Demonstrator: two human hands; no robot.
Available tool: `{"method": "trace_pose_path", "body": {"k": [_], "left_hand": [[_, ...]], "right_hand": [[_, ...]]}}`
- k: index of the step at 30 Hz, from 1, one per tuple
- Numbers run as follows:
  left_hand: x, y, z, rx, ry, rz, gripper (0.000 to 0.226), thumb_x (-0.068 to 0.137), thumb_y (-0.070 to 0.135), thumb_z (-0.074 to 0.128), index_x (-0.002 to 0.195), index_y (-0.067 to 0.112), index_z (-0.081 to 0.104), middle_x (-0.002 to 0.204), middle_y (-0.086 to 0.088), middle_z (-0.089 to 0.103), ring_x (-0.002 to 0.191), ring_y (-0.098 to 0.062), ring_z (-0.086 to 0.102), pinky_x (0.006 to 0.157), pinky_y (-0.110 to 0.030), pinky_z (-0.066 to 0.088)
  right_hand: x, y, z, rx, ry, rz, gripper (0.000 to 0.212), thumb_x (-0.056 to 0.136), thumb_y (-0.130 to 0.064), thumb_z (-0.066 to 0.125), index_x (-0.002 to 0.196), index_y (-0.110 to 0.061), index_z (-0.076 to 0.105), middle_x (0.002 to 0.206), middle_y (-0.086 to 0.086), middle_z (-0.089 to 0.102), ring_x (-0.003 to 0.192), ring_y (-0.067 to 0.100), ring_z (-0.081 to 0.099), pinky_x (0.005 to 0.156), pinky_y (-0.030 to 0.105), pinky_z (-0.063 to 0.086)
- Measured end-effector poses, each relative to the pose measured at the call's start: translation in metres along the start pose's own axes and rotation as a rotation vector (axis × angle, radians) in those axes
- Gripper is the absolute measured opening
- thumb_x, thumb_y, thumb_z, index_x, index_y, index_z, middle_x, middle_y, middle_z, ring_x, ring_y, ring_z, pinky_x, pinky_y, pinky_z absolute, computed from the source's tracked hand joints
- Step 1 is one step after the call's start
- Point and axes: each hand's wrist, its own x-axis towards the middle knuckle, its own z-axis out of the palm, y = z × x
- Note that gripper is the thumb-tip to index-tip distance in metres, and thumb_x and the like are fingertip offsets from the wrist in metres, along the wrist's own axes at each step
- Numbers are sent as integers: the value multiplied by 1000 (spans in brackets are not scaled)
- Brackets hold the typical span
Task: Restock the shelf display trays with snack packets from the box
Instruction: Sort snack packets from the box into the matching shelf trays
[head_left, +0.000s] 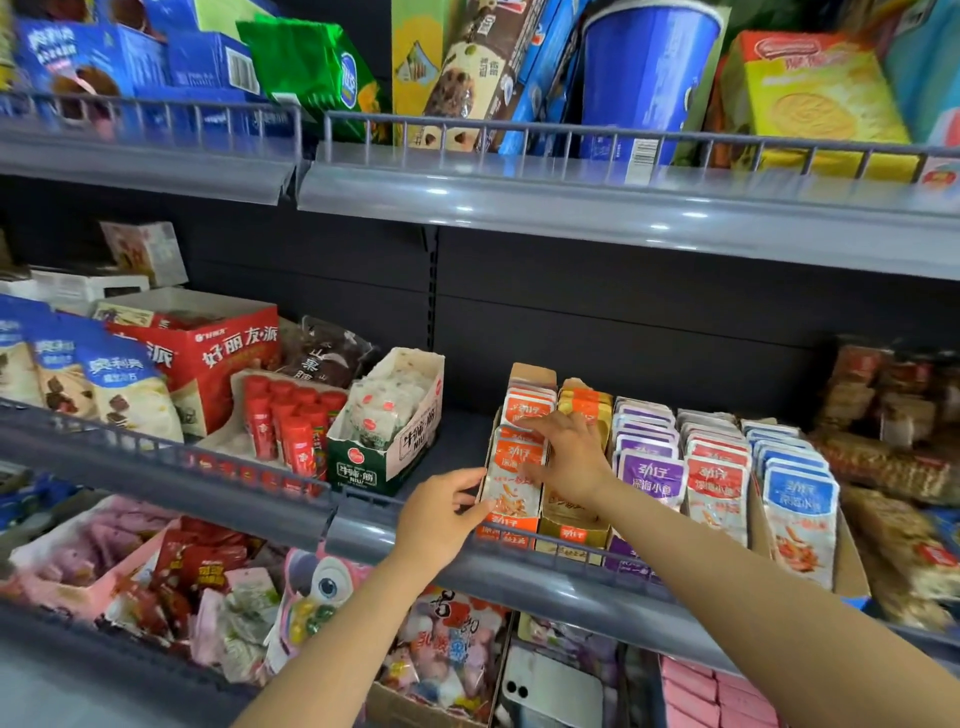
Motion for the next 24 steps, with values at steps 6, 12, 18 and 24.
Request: {"method": "trace_pose_path", "body": {"k": [6,12,18,24], "left_hand": [[-19,10,-1,-15,56,4,41,87,28,65,128,26,57,124,11,62,102,-6,63,89,-33,53],[-70,22,2,119,-18,36,49,89,42,58,135,32,47,135,17,50,123,-4,46,101,-26,39],[-133,6,37,262,-180,-5,55,89,44,57,140,28,41,141,10,45,131,-11,42,105,-29,39],[-190,-39,83,324,-438,-175,55,90,48,53,139,27,41,139,4,49,127,-14,46,102,-31,41]], "right_hand": [[-28,-3,-14,178,50,-41,50,92,-41,55,139,-31,40,147,-5,39,137,17,32,110,37,31],[-104,-3,-39,385,-12,-151,51,93,-35,54,141,-26,38,147,-4,38,136,11,33,113,32,29],[-198,22,-19,486,-167,-39,49,93,-34,54,140,-29,38,138,-15,39,124,-2,35,103,15,27],[-277,58,57,544,-362,120,41,92,-32,58,130,-24,49,122,-11,51,114,4,50,98,17,42]]}}
